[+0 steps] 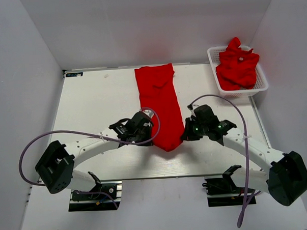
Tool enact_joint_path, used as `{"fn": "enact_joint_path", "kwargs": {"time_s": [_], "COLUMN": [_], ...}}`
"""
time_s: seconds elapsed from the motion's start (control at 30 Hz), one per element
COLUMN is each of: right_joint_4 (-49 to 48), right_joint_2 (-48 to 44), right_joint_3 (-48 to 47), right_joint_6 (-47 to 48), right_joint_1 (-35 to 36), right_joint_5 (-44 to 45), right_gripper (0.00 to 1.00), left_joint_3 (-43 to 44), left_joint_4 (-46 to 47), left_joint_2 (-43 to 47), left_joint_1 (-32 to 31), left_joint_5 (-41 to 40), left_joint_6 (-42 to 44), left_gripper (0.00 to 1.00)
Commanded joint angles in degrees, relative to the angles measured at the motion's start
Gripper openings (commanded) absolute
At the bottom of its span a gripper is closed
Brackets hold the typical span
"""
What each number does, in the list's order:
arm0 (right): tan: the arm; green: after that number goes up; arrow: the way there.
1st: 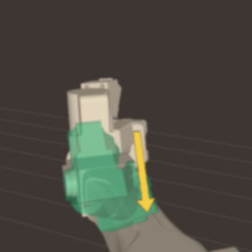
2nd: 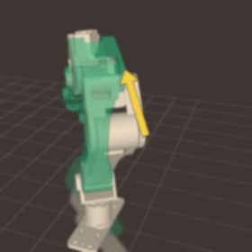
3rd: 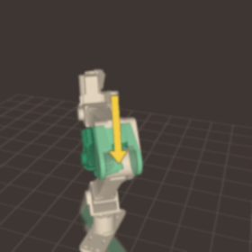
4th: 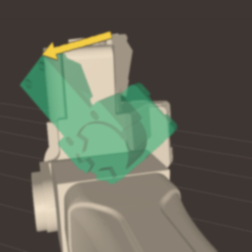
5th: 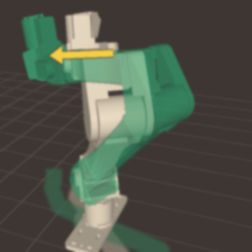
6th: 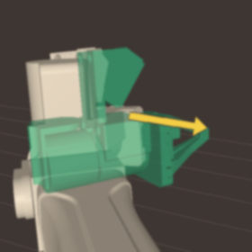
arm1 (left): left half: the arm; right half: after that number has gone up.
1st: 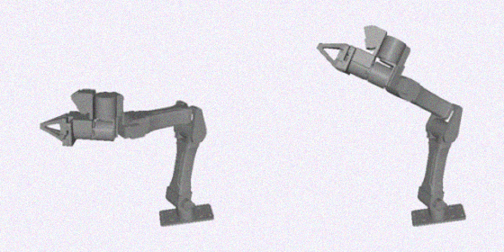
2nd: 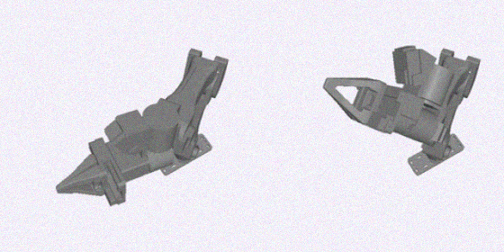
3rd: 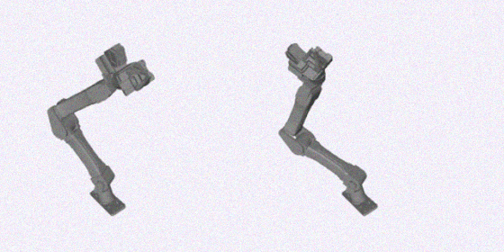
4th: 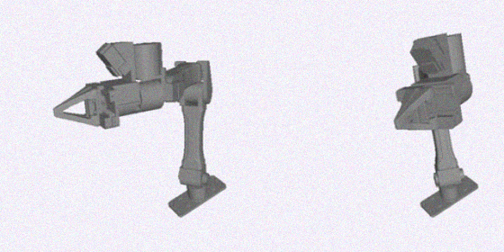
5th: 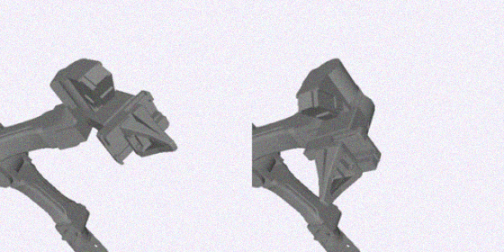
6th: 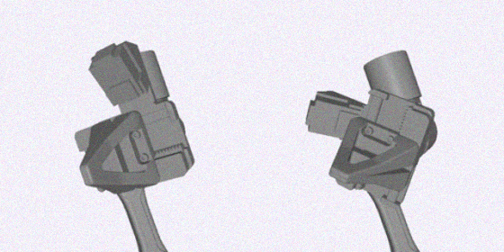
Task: Fold and stack the t-shirts
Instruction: Grab the bottom of the folded rectangular tshirt with both arms, then fold the folded rectangular tshirt in 1/3 of the way
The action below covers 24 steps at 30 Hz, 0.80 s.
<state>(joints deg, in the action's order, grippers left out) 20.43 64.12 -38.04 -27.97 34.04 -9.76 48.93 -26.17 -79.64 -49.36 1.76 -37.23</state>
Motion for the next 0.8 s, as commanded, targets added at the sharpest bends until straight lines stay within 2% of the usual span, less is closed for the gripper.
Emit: {"fn": "enact_joint_path", "kwargs": {"time_s": [0.0,0.1,0.17,0.27,0.5,0.77], "right_joint_4": [0.93,-0.72,-2.23,-3.46,-4.87,-5.22], "right_joint_2": [3.37,7.50,10.49,14.62,23.93,32.03], "right_joint_3": [-4.93,-10.11,-12.48,-16.78,-25.41,-34.11], "right_joint_6": [2.57,2.39,2.56,3.62,7.13,10.82], "right_joint_1": [-0.64,-1.78,-2.84,-4.16,-7.67,-10.66], "right_joint_5": [4.92,5.89,6.24,7.47,7.56,5.01], "right_gripper": [0.00,0.00,0.00,0.00,0.00,0.00], "left_joint_3": [6.68,13.18,16.19,17.43,23.05,29.38], "left_joint_4": [-3.61,-9.76,-10.56,-6.02,-3.36,0.77], "left_joint_2": [-0.33,-5.96,-9.21,-10.89,-15.37,-21.43], "left_joint_1": [1.46,3.47,4.88,7.87,14.28,18.43], "left_joint_5": [-7.90,-12.65,-14.41,-13.71,-12.92,-9.58], "left_joint_6": [-0.29,-1.43,-1.44,-0.30,2.69,7.61], "left_gripper": [0.00,0.00,0.00,0.00,0.00,0.00]}}
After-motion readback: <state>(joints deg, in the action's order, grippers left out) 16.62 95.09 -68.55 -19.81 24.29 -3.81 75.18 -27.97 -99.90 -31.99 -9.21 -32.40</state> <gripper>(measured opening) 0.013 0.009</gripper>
